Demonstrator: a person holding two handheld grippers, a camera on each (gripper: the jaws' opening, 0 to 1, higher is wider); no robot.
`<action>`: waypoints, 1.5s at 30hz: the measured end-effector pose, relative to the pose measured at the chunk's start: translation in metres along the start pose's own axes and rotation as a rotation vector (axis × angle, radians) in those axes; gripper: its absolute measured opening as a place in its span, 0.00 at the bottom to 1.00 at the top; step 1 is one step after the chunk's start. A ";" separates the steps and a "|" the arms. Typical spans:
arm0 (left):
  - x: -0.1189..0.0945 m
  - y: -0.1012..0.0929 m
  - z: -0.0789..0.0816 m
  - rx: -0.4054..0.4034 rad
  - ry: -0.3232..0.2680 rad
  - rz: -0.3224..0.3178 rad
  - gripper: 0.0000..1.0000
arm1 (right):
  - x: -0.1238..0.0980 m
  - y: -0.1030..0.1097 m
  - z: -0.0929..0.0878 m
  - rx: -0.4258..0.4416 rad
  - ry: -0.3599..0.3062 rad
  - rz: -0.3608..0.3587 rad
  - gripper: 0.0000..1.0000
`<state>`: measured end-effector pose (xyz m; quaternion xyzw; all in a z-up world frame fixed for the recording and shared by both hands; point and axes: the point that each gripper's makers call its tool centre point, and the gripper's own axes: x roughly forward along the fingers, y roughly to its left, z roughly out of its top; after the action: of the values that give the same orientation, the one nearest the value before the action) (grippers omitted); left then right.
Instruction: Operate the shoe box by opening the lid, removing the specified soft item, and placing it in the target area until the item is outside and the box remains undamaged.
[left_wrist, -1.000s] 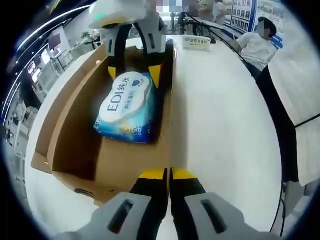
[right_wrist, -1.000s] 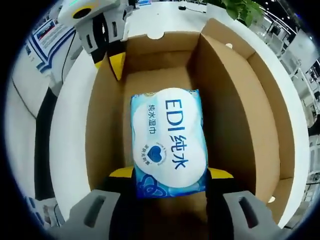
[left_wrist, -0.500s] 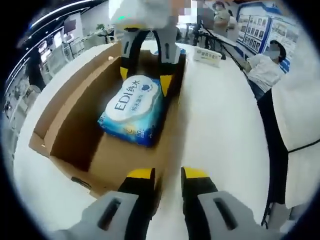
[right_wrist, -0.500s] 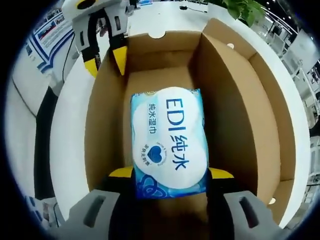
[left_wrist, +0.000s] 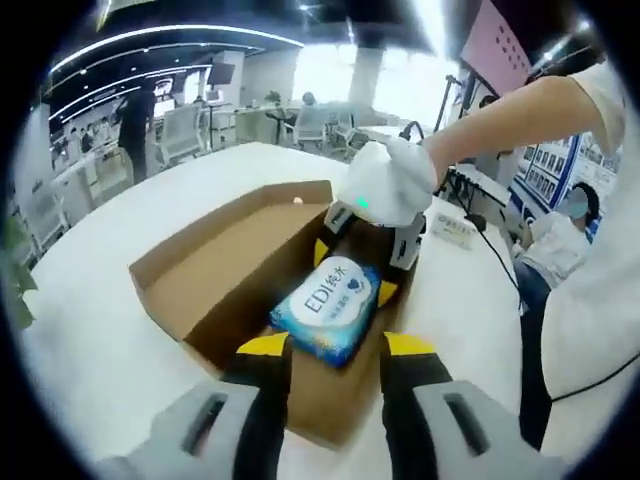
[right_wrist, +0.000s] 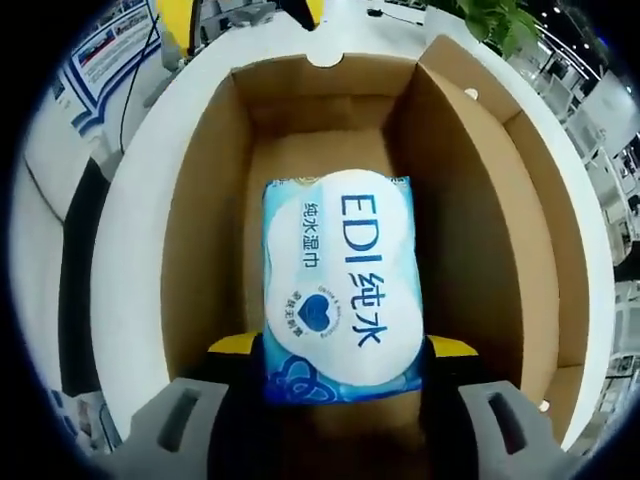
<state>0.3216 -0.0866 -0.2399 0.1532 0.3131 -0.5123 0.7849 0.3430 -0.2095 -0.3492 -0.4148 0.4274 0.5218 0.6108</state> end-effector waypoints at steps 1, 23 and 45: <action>0.002 0.000 -0.001 0.023 0.013 0.000 0.43 | -0.002 -0.005 0.002 0.018 -0.019 -0.025 0.68; 0.052 0.020 -0.008 0.205 0.127 -0.022 0.61 | -0.038 -0.001 0.001 0.108 -0.148 -0.084 0.71; 0.066 0.006 -0.022 0.275 0.144 -0.136 0.62 | -0.028 -0.001 0.012 0.089 -0.254 -0.068 0.75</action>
<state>0.3384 -0.1185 -0.2996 0.2739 0.3050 -0.5900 0.6956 0.3424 -0.2065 -0.3193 -0.3321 0.3548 0.5295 0.6953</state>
